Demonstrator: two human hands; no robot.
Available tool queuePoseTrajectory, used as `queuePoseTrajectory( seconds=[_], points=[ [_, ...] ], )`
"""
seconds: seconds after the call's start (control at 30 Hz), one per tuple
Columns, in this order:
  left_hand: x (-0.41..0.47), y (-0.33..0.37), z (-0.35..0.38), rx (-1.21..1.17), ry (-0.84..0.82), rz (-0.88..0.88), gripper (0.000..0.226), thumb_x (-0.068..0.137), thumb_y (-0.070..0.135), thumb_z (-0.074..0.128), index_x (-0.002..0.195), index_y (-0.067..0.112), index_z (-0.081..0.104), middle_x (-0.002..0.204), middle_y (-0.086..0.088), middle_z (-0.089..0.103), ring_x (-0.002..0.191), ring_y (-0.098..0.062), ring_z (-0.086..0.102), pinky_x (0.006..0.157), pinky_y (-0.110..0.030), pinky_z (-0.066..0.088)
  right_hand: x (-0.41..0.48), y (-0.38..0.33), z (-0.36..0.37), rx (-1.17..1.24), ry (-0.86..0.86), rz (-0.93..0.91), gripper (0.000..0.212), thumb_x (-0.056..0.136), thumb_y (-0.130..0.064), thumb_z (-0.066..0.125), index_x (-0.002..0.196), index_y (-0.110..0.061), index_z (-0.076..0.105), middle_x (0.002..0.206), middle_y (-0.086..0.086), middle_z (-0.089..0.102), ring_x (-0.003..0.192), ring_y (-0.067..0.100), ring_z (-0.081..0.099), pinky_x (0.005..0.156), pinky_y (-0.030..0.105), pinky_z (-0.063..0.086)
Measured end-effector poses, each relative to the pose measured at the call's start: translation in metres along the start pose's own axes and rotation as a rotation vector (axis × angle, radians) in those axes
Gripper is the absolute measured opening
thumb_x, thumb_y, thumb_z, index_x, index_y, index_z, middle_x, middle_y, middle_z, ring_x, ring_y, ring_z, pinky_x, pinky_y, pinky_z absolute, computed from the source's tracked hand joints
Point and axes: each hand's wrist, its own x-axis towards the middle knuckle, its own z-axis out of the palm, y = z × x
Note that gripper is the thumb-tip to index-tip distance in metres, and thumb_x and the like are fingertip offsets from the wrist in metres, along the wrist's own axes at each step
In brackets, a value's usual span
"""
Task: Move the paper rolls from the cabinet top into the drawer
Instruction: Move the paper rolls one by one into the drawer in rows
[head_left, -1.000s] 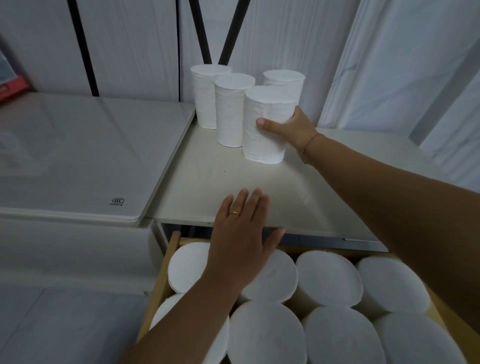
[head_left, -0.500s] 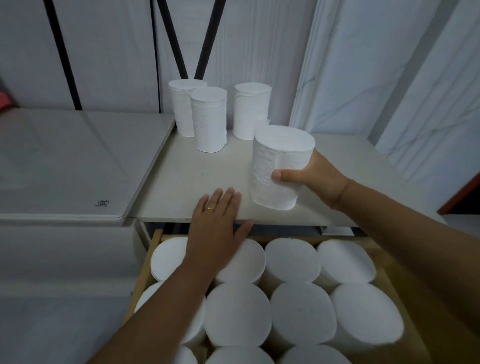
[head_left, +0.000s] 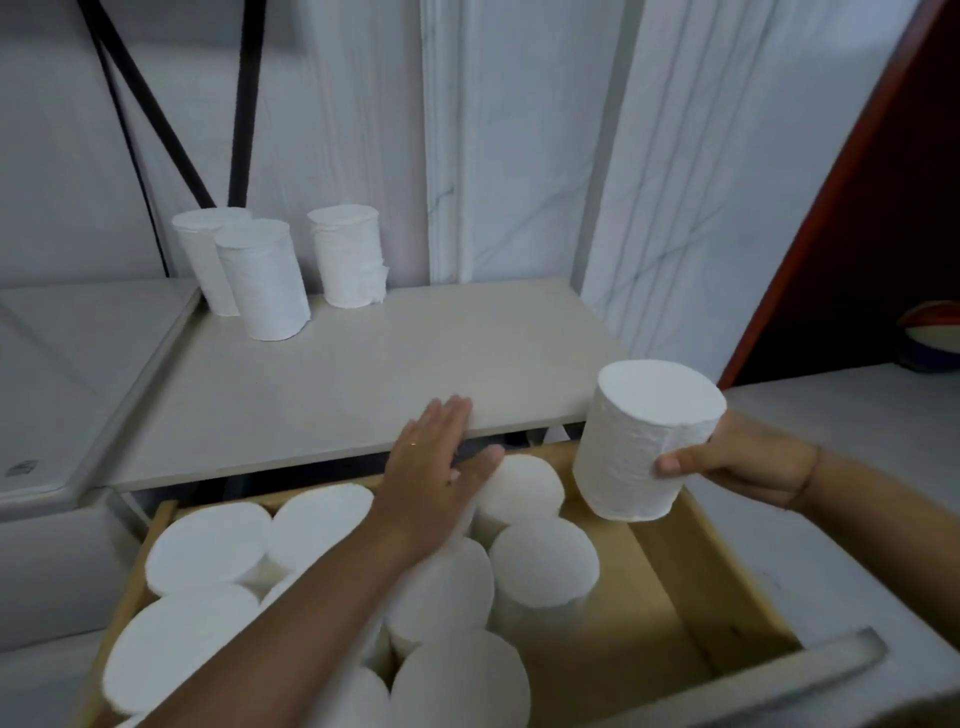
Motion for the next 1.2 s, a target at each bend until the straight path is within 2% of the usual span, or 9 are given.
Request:
queuePoseTrajectory(
  seconds=[0.17,0.3,0.57,0.7,0.9,1.0,1.07,1.13,1.2],
  points=[
    [0.017,0.088,0.049,-0.63,-0.252,-0.099,0.07,0.086,0.068,0.032,0.146,0.035,0.017,0.149,0.007,0.029,0.135,-0.014,0.028,0.11,-0.026,0.025,-0.001,0.007,0.009,0.077,-0.057,0.018,0.075,0.071,0.001,0.074,0.135,-0.023,0.044,0.123,-0.001,0.064,0.115,0.017,0.06,0.088,0.027,0.053],
    [0.026,0.11,0.074,-0.785,-0.144,-0.289,0.062,0.091,0.061,0.033,0.143,0.029,0.021,0.134,0.005,0.041,0.114,-0.015,0.043,0.093,-0.032,0.04,-0.004,0.017,0.016,0.252,-0.029,0.023,0.078,0.07,-0.027,0.081,0.136,-0.023,0.041,0.121,0.0,0.066,0.115,0.02,0.061,0.09,0.031,0.053],
    [0.031,0.091,0.104,-0.316,-0.035,-0.247,0.05,0.096,0.044,0.037,0.139,0.021,0.027,0.135,-0.003,0.047,0.11,-0.016,0.046,0.088,-0.029,0.039,0.01,0.044,0.03,0.445,0.216,0.137,0.042,0.097,-0.032,0.045,0.135,-0.015,0.045,0.13,0.015,0.059,0.12,0.031,0.056,0.104,0.046,0.045],
    [0.027,0.076,0.113,-0.104,0.05,-0.108,0.044,0.097,0.04,0.035,0.138,0.022,0.034,0.131,-0.003,0.052,0.114,-0.018,0.049,0.094,-0.03,0.039,0.008,0.054,0.038,0.379,0.323,0.157,0.046,0.099,-0.031,0.043,0.141,-0.014,0.036,0.133,0.014,0.054,0.109,0.024,0.059,0.088,0.032,0.056],
    [0.027,0.057,0.121,0.365,-0.048,0.122,0.041,0.098,0.041,0.025,0.134,0.027,0.037,0.139,0.004,0.044,0.129,-0.016,0.031,0.111,-0.036,0.014,0.014,0.071,0.048,0.005,0.347,0.28,0.034,0.1,-0.027,0.042,0.127,-0.009,0.054,0.116,0.014,0.059,0.1,0.024,0.059,0.091,0.04,0.052],
    [0.029,0.052,0.121,0.456,-0.081,0.142,0.051,0.098,0.046,0.02,0.143,0.024,0.024,0.152,0.002,0.026,0.143,-0.017,0.011,0.116,-0.043,-0.004,0.022,0.068,0.044,-0.176,0.328,0.224,0.03,0.1,-0.023,0.042,0.124,-0.015,0.058,0.115,-0.003,0.055,0.105,0.011,0.052,0.087,0.012,0.046],
    [0.027,0.043,0.117,0.499,-0.108,0.138,0.06,0.096,0.051,0.016,0.148,0.021,0.012,0.158,0.002,0.014,0.145,-0.016,0.001,0.116,-0.042,-0.008,0.03,0.065,0.039,-0.443,0.308,0.145,0.032,0.099,-0.015,0.041,0.125,-0.02,0.06,0.121,-0.011,0.048,0.111,-0.006,0.032,0.101,-0.002,0.02],
    [0.023,0.033,0.111,0.524,-0.133,0.13,0.064,0.095,0.054,0.014,0.149,0.02,0.005,0.159,0.001,0.007,0.145,-0.015,-0.003,0.116,-0.039,-0.009,0.038,0.062,0.034,-0.647,0.218,0.112,0.039,0.099,-0.011,0.038,0.128,-0.026,0.059,0.128,-0.006,0.055,0.114,-0.011,0.027,0.106,0.011,-0.008],
    [0.017,0.024,0.103,0.54,-0.15,0.137,0.066,0.095,0.055,0.011,0.15,0.021,0.002,0.16,0.001,0.001,0.145,-0.014,-0.006,0.115,-0.034,-0.011,0.043,0.062,0.029,-0.72,0.137,0.163,0.036,0.1,-0.021,0.037,0.128,-0.029,0.059,0.129,0.002,0.06,0.124,0.008,0.037,0.106,0.015,0.004]
  ],
)
